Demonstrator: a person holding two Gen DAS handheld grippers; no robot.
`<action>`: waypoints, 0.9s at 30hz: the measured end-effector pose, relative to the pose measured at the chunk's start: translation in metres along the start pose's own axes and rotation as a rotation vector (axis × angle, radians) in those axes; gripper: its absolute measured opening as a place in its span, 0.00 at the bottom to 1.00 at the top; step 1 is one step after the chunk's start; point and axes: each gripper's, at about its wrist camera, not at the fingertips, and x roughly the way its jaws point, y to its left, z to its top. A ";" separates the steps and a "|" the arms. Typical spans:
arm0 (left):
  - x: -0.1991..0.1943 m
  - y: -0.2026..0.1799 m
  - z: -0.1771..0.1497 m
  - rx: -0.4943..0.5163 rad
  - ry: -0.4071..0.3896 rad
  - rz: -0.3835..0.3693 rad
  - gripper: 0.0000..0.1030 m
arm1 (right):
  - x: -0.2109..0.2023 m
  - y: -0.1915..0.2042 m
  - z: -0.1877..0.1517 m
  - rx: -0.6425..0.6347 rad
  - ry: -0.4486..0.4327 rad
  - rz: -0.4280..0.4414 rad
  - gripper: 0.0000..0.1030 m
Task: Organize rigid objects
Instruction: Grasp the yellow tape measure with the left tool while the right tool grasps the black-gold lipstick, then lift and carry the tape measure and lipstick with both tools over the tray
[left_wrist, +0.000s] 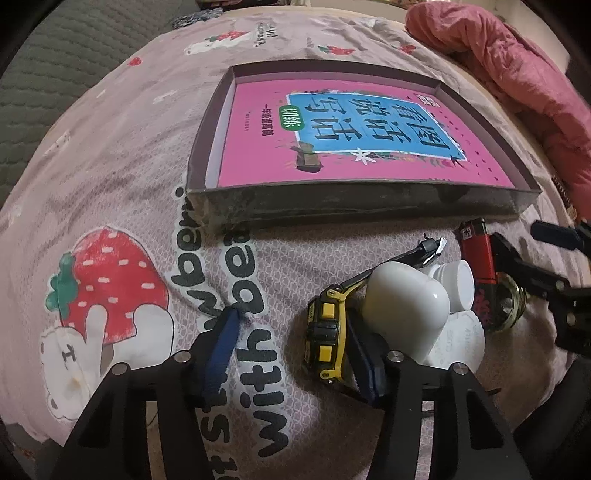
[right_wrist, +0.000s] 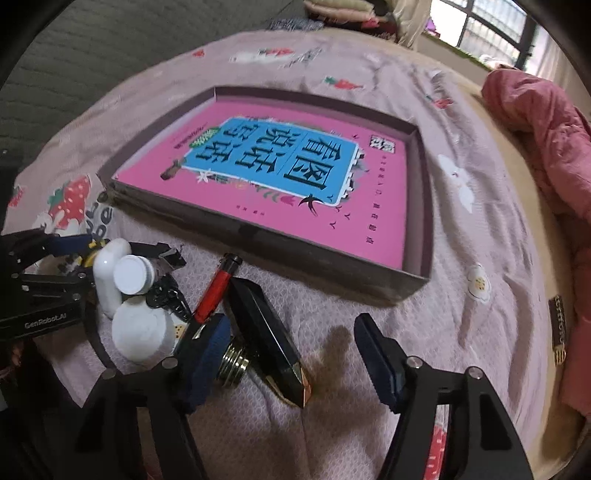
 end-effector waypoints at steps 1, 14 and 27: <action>0.000 -0.002 0.001 0.010 -0.003 0.003 0.52 | 0.002 0.000 0.002 -0.008 0.006 0.005 0.60; 0.008 -0.024 0.007 0.117 0.035 0.004 0.27 | 0.017 0.005 0.009 -0.057 0.083 0.058 0.44; 0.006 -0.013 0.008 0.089 0.031 -0.063 0.18 | 0.000 0.000 -0.010 0.049 -0.027 0.069 0.22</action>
